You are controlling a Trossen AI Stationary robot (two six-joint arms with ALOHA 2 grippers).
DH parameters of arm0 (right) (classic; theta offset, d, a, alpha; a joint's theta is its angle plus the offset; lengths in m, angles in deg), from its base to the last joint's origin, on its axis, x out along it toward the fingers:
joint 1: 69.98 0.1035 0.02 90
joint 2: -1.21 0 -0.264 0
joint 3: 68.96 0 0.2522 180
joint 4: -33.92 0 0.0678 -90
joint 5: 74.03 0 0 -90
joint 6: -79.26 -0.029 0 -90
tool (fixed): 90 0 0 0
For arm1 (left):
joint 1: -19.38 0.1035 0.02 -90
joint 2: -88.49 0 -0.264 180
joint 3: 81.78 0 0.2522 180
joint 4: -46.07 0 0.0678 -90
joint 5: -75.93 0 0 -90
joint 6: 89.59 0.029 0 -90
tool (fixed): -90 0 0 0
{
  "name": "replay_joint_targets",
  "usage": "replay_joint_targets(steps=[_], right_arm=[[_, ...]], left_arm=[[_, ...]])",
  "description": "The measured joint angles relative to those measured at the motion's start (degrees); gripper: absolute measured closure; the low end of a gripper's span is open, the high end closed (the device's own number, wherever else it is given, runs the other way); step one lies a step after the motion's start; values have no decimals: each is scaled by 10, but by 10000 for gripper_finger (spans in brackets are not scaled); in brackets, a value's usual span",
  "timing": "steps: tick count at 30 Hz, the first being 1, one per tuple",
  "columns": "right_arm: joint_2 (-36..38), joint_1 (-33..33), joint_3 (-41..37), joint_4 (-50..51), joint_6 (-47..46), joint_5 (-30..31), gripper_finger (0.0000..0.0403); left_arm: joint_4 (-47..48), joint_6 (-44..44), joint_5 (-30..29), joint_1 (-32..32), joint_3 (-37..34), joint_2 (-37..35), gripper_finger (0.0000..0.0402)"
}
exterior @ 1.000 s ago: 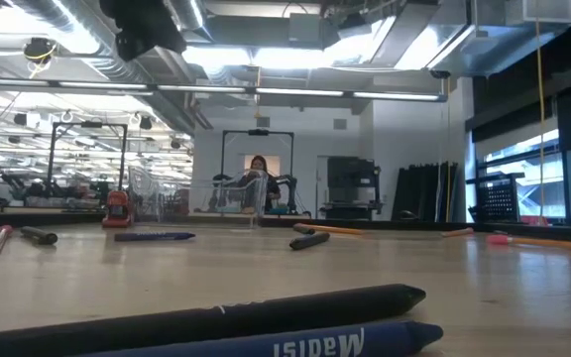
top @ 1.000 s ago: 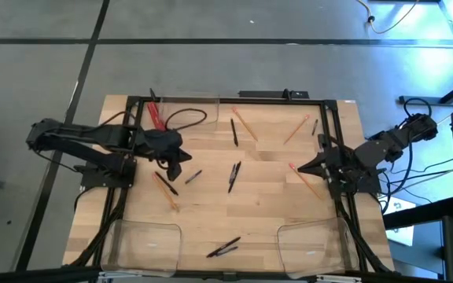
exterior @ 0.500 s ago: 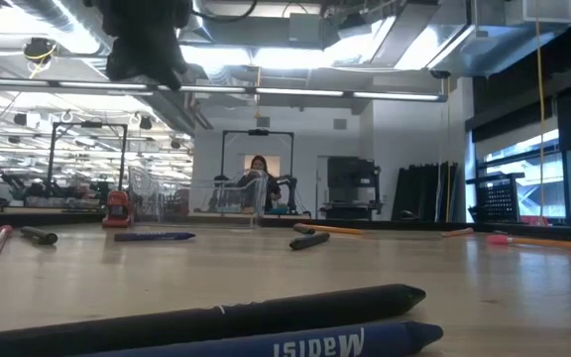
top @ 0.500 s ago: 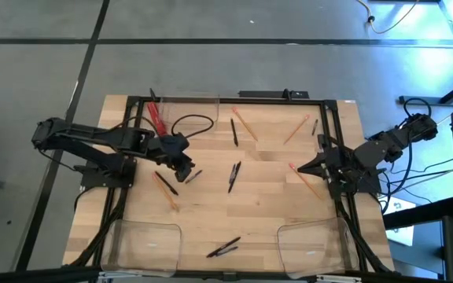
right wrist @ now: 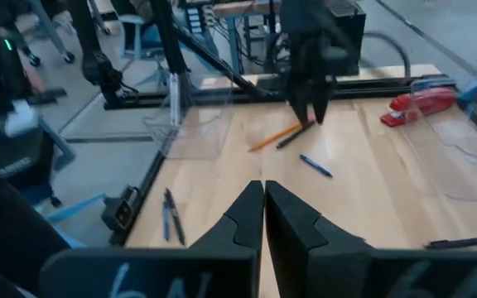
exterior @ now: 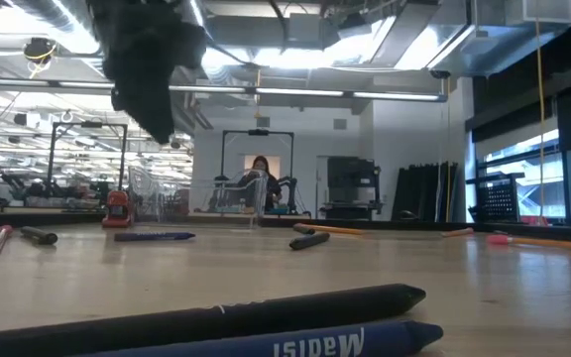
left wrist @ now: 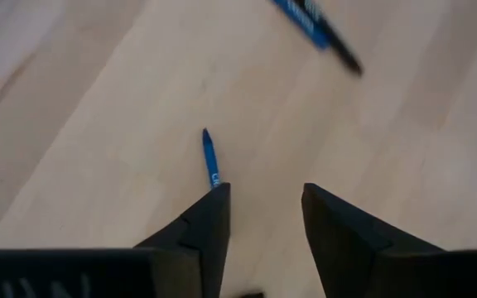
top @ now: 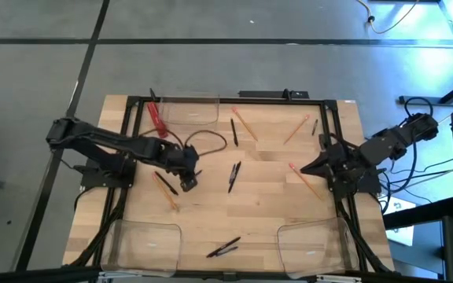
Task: Sort crayons/erasers/pens/pencils in bins
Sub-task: Put the blue crayon into the top transparent bin
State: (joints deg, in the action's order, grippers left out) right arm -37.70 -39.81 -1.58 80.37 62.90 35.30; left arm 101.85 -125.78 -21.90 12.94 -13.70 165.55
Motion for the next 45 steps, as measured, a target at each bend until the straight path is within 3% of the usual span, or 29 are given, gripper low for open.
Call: replay_joint_targets(steps=[10, 22, 29, 34, 45], right_arm=[[-12, 0, 18, 31, -15, 0, 385], [-12, 0, 19, 33, -15, 0, 385], [-12, 0, 19, 33, -13, 0, 385], [-12, 0, 19, 33, -12, 0, 385], [-12, 0, 19, 33, -13, 0, 385]], left_arm=[[0, 59, -2, -25, 0, 99, 260], [-14, 93, -1, -7, 0, 171, 260], [-21, 99, 3, 27, -7, 171, 260], [-76, 111, 74, 53, -38, 171, 260], [-116, 115, 56, 56, -65, 169, 260]])
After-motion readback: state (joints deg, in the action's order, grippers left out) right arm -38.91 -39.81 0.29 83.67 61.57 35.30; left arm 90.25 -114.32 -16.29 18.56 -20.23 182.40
